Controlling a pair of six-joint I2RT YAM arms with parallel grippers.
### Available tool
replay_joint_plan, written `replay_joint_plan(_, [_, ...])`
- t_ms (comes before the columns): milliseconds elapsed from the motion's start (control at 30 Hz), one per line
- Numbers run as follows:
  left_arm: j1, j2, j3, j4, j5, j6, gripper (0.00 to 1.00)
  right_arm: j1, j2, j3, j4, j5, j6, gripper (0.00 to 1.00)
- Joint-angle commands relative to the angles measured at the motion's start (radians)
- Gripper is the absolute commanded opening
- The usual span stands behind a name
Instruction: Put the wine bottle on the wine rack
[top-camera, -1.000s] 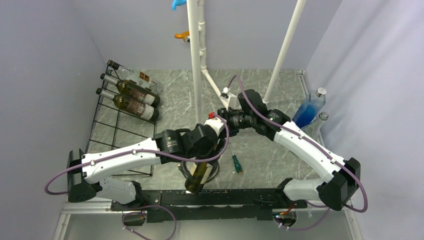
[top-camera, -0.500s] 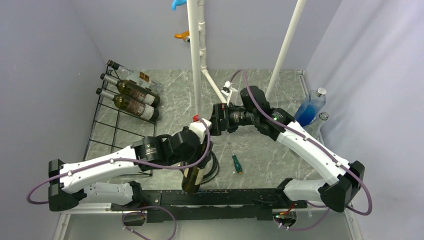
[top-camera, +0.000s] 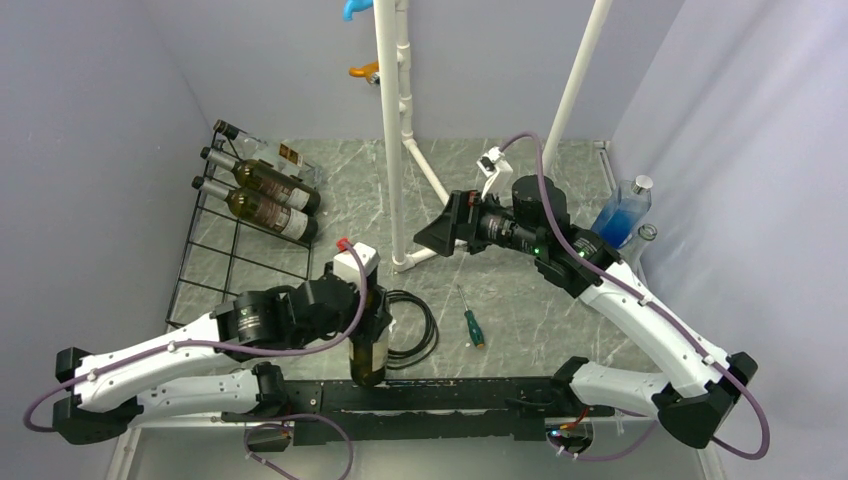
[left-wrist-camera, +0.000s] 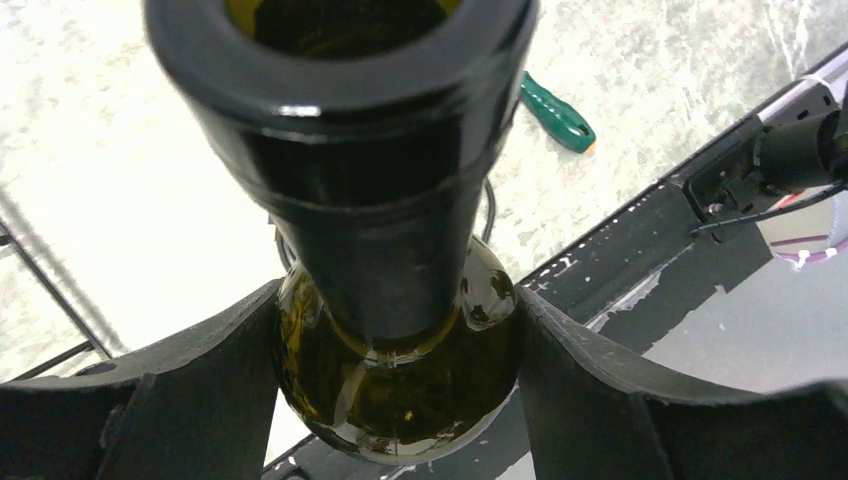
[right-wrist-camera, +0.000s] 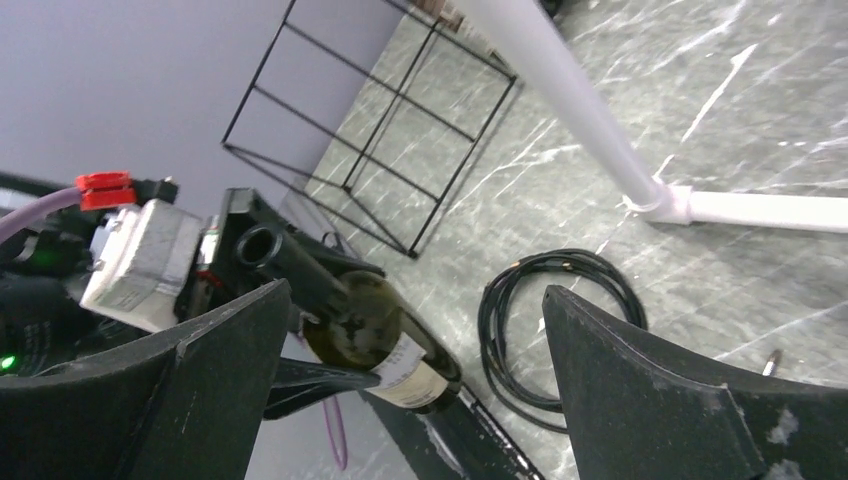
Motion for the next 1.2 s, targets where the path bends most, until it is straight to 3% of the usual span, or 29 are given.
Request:
replay_joint_plan(0, [0.000, -0.058, 0.044, 0.012, -0.111, -0.022, 0.00, 0.000, -0.065, 0.013, 0.057, 0.145, 0.017, 0.99])
replay_joint_plan(333, [0.018, -0.035, 0.157, -0.158, -0.295, 0.015, 0.00, 0.000, -0.171, -0.011, -0.006, 0.275, 0.000, 0.99])
replay_joint_plan(533, [0.119, -0.092, 0.179, -0.082, -0.354, 0.086, 0.00, 0.000, -0.244, -0.061, -0.016, 0.313, 0.005, 0.99])
replay_joint_plan(733, [0.321, -0.145, 0.160, 0.066, -0.337, 0.153, 0.00, 0.000, -0.263, -0.077, -0.015, 0.314, -0.001, 0.99])
replay_joint_plan(933, [0.548, -0.081, 0.192, 0.170, -0.315, 0.215, 0.00, 0.000, -0.266, -0.080, -0.015, 0.314, -0.017, 0.99])
replay_joint_plan(1167, [0.789, 0.031, 0.227, 0.225, -0.281, 0.130, 0.00, 0.000, -0.279, -0.077, -0.037, 0.347, -0.019, 0.99])
